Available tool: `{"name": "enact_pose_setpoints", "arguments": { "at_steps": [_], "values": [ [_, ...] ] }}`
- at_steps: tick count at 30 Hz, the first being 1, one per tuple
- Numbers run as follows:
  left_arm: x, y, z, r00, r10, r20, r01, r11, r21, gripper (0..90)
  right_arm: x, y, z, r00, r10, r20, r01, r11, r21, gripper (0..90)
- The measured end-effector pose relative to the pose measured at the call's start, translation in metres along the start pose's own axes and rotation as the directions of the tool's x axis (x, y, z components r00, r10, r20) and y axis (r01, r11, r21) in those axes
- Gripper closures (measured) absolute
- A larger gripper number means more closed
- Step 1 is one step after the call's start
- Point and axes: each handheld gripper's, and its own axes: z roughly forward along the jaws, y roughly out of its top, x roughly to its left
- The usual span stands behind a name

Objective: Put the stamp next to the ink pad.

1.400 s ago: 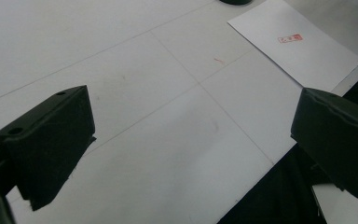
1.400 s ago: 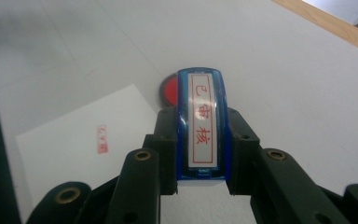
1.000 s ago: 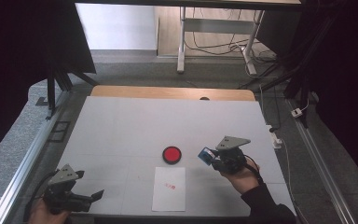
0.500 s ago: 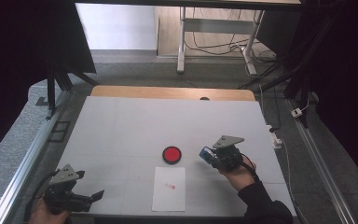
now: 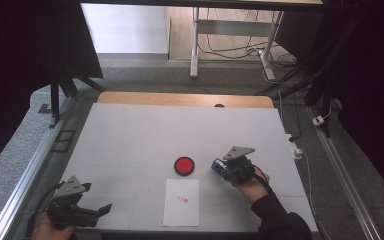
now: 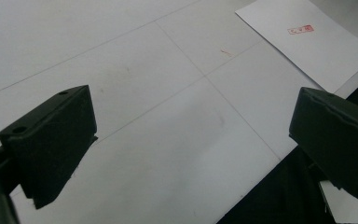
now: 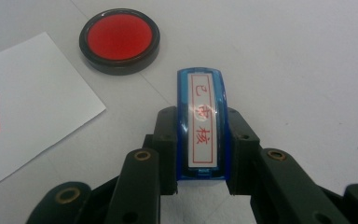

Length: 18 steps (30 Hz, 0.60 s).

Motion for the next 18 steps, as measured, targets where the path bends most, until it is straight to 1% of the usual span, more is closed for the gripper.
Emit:
{"name": "enact_pose_setpoints", "arguments": {
  "at_steps": [6,7,10,11,15,16,17,18],
  "values": [
    [0.000,0.000,0.000,1.0000,0.002,-0.003,-0.002,1.0000,0.000,0.7,0.001,0.000,0.006,1.0000,-0.009,0.003,0.009,1.000,0.014,70.5],
    [0.000,0.000,0.000,1.0000,0.003,-0.001,-0.003,1.0000,0.002,0.7,0.003,0.001,0.007,1.0000,-0.001,0.001,0.001,1.000,0.012,70.5],
    [0.000,0.000,0.000,1.0000,0.004,-0.002,-0.004,1.0000,0.003,0.8,0.004,0.001,0.010,0.9999,-0.015,0.003,0.015,1.000,0.021,70.5],
    [0.000,0.000,0.000,1.0000,0.005,-0.004,-0.005,1.0000,0.004,0.8,0.005,0.002,0.011,0.9999,-0.010,0.001,0.010,1.000,0.021,70.5],
    [-0.001,0.000,0.000,1.0000,0.006,-0.004,-0.006,1.0000,0.005,0.9,0.006,0.002,0.014,0.9998,-0.017,0.001,0.017,0.999,0.034,70.5],
    [-0.001,0.000,0.000,1.0000,0.006,-0.003,-0.006,1.0000,0.005,0.9,0.006,0.002,0.015,0.9996,-0.027,0.003,0.027,0.999,0.036,70.5],
    [0.000,0.000,0.000,1.0000,0.006,-0.002,-0.005,1.0000,0.005,0.9,0.007,0.002,0.016,0.9998,-0.021,0.003,0.021,0.999,0.038,70.4],
    [-0.001,0.000,0.000,1.0000,0.006,-0.003,-0.006,1.0000,0.005,0.9,0.007,0.002,0.016,0.9997,-0.025,0.003,0.024,0.999,0.043,70.4]
  ]
}}
